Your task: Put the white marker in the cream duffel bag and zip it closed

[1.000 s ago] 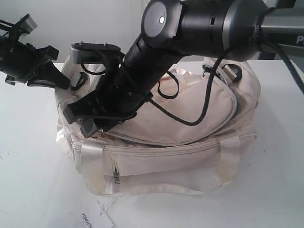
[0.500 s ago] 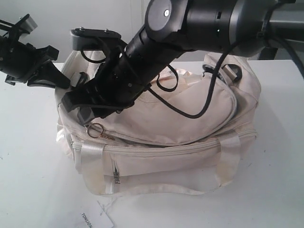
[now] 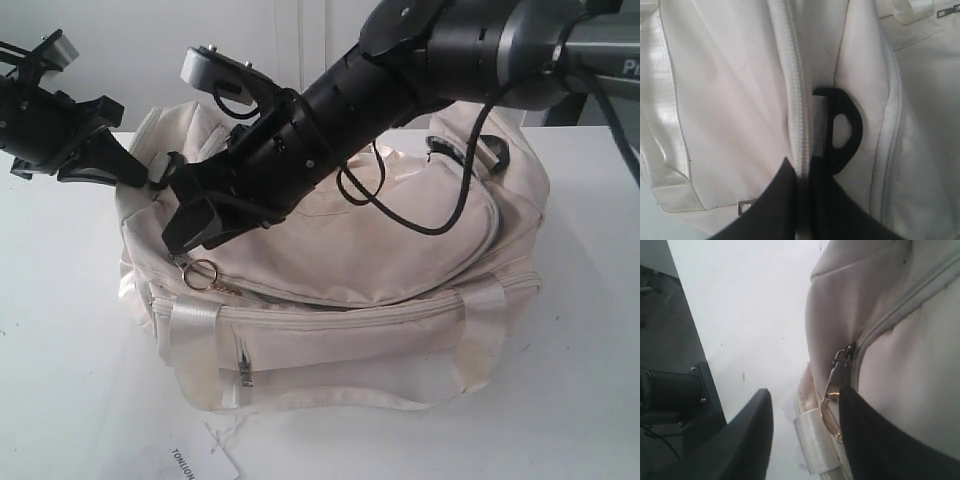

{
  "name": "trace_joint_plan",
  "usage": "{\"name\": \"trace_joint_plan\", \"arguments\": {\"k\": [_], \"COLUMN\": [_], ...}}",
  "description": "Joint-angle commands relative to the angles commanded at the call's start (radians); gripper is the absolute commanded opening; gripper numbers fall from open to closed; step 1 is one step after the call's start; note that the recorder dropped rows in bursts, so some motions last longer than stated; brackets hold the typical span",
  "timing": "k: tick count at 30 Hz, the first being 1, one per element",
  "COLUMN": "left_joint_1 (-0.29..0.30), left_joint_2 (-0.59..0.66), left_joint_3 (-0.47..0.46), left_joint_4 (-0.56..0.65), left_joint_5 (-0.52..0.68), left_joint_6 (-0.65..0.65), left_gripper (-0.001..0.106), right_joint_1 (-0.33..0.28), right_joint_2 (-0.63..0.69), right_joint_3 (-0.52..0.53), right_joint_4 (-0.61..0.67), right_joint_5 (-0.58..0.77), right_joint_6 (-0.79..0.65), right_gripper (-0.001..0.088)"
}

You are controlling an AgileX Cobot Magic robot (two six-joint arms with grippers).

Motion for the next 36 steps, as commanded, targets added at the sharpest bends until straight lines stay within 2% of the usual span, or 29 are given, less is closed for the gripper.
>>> {"name": "trace_joint_plan", "arguments": {"k": [8,15,27,32,34,36], "left_joint_1": [0.000,0.000,0.000,0.000,0.000,0.000], "left_joint_2": [0.000,0.000,0.000,0.000,0.000,0.000], "left_joint_3": [0.000,0.000,0.000,0.000,0.000,0.000], "left_joint_4": [0.000,0.000,0.000,0.000,0.000,0.000], "left_joint_5": [0.000,0.000,0.000,0.000,0.000,0.000], "left_joint_6": [0.000,0.000,0.000,0.000,0.000,0.000], "left_gripper": [0.000,0.000,0.000,0.000,0.000,0.000], "right_joint_1": [0.000,0.000,0.000,0.000,0.000,0.000], "right_joint_2": [0.018,0.044,0.077,0.083,0.083,0.081], "right_joint_3": [0.000,0.002,0.002,0.002,0.002,0.002], "right_joint_4": [0.016,0.006,-0.011,-0.086,-0.121,-0.121], "right_joint_5": [-0.056,0.020,0.036,0.038,0.040,0.040], "right_joint_6": [-0.067,-0.067,-0.067,-0.029,0.006,0.020], "right_gripper": [0.0410,0.0410,0.0410,0.0410,0.0363,0.0262]}}
